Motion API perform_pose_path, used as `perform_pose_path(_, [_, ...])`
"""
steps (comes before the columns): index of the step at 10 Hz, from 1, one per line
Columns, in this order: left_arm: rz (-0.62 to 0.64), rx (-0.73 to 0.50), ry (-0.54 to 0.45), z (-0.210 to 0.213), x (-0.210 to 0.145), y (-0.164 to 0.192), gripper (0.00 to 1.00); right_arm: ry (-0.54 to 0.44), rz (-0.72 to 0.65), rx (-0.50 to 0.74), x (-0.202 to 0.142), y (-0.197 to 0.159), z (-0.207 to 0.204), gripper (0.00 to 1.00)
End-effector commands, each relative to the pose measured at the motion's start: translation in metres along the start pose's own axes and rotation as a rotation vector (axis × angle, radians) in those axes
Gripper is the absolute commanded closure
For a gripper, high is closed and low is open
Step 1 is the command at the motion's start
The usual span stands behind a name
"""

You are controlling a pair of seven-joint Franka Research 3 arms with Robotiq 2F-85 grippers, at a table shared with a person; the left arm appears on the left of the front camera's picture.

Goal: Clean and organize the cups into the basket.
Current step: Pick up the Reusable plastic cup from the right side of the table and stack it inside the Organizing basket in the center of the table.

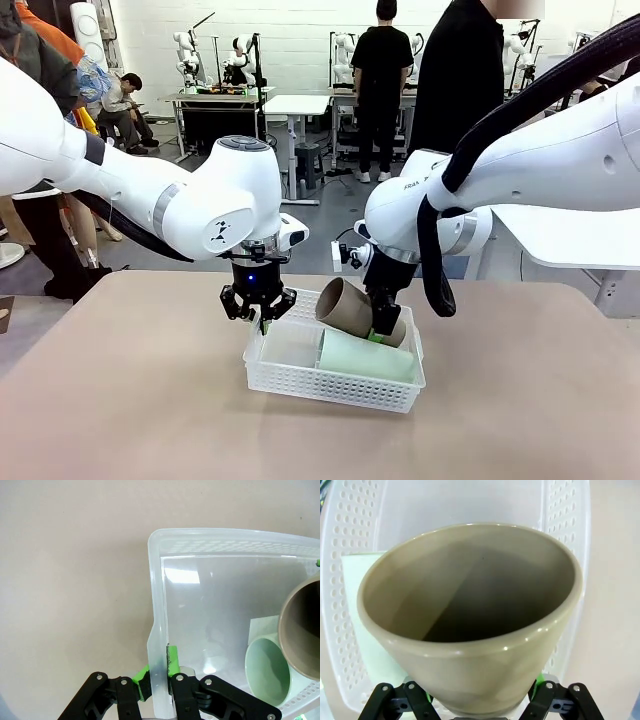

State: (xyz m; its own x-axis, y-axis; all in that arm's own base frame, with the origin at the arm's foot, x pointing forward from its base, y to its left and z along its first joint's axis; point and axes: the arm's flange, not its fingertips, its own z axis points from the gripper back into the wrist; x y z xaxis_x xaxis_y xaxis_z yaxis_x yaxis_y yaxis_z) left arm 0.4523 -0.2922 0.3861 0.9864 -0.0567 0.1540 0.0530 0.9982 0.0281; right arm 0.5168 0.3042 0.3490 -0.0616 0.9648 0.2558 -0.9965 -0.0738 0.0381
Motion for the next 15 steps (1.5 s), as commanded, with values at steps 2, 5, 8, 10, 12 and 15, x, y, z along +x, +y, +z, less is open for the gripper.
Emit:
perform_pose_path(2, [-0.001,0.001,0.0,0.001,0.0,0.0,1.0,-0.027,0.003,0.011,-0.005,-0.01,-0.01,0.07])
perform_pose_path(5, [-0.001,0.001,0.0,0.001,0.0,0.0,1.0,-0.061,0.013,0.016,-0.001,-0.007,-0.005,0.0])
perform_pose_path(8, [-0.001,0.001,0.0,0.001,0.0,0.0,1.0,-0.086,0.016,0.019,0.0,-0.009,-0.008,0.0])
perform_pose_path(10, [-0.001,0.001,0.0,0.001,0.0,0.0,1.0,-0.151,0.034,0.038,-0.001,0.0,0.005,0.0])
perform_pose_path(12, [-0.001,0.001,0.0,0.001,0.0,0.0,1.0,-0.376,0.05,0.042,-0.044,0.041,0.074,0.0])
perform_pose_path(15, [-0.001,0.001,0.0,0.001,0.0,0.0,1.0,-0.681,0.048,-0.034,-0.172,0.108,0.169,0.0])
